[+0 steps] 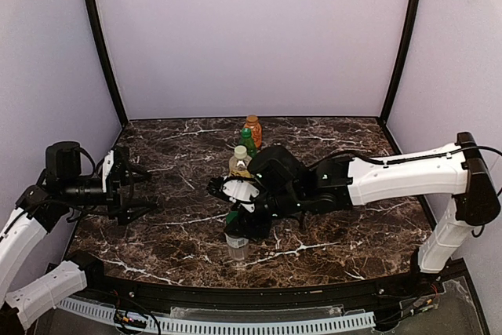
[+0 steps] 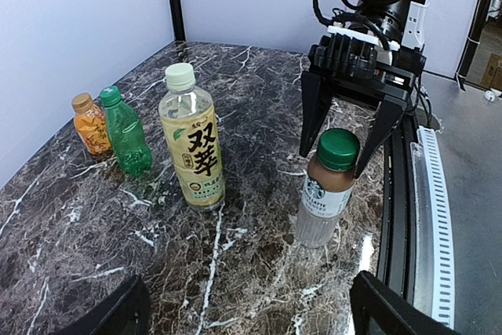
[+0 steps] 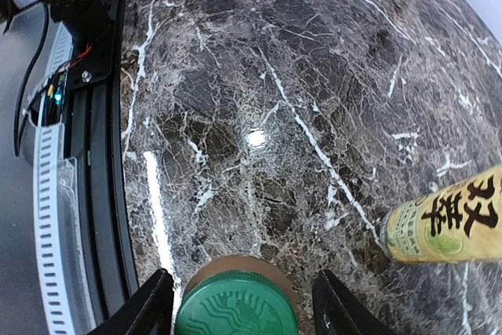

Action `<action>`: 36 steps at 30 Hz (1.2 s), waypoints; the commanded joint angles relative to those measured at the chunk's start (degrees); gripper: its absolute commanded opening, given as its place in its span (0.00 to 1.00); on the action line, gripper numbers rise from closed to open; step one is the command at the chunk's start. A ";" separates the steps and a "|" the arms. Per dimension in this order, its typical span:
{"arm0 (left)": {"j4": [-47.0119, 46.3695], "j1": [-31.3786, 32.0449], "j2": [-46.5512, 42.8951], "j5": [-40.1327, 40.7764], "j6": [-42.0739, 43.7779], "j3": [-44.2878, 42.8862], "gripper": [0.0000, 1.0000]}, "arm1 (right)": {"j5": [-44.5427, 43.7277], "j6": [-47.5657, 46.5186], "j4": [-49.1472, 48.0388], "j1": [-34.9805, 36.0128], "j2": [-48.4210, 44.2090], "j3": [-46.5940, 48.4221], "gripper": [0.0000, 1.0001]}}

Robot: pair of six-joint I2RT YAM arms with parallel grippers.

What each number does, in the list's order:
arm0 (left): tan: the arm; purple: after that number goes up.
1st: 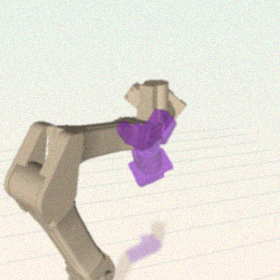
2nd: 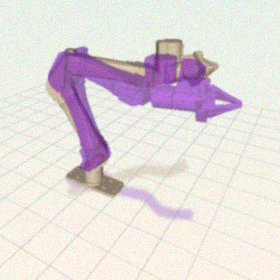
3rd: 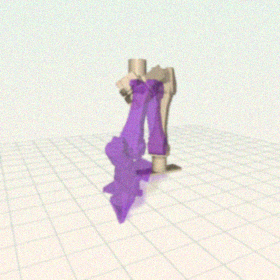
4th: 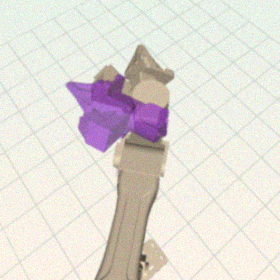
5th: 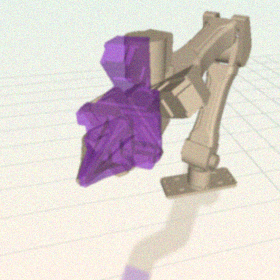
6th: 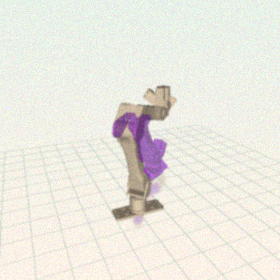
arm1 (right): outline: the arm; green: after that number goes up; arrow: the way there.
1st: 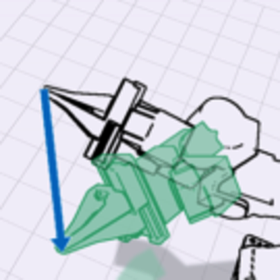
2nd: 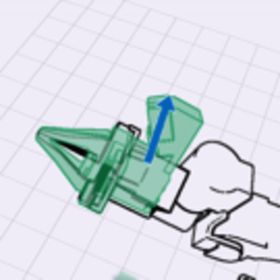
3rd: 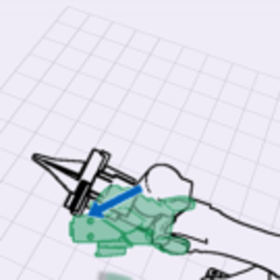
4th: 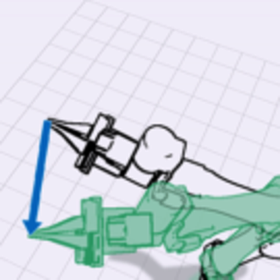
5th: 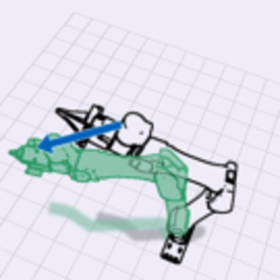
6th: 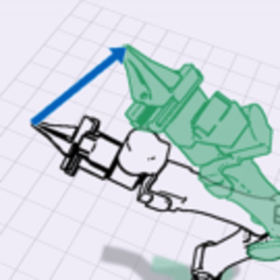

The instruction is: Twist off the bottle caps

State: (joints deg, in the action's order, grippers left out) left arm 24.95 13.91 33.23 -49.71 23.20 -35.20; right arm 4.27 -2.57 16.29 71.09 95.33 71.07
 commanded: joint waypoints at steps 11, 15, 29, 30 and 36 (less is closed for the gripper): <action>-0.32 11.25 4.55 7.62 -1.46 -2.08 0.85 | 6.04 3.73 1.79 -1.32 -0.21 12.23 0.00; -1.36 16.24 7.13 8.87 -1.47 -6.52 0.85 | 1.41 9.98 1.53 -1.81 -0.44 19.27 0.00; -1.40 22.59 12.83 17.74 3.20 -17.45 0.88 | -0.93 26.62 -16.91 -2.74 -1.16 20.02 0.00; -1.02 22.75 13.17 18.22 3.53 -17.62 0.88 | 0.12 26.77 -18.39 -2.71 -1.12 19.95 0.00; -1.78 23.09 15.35 22.57 2.17 -18.77 0.83 | 3.07 27.09 -20.16 -2.72 -0.94 19.94 0.00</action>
State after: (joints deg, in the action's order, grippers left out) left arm 22.46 36.64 48.12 -31.33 25.50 -52.40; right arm 5.10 23.09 1.48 68.51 94.02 91.46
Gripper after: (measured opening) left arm 0.862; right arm 0.373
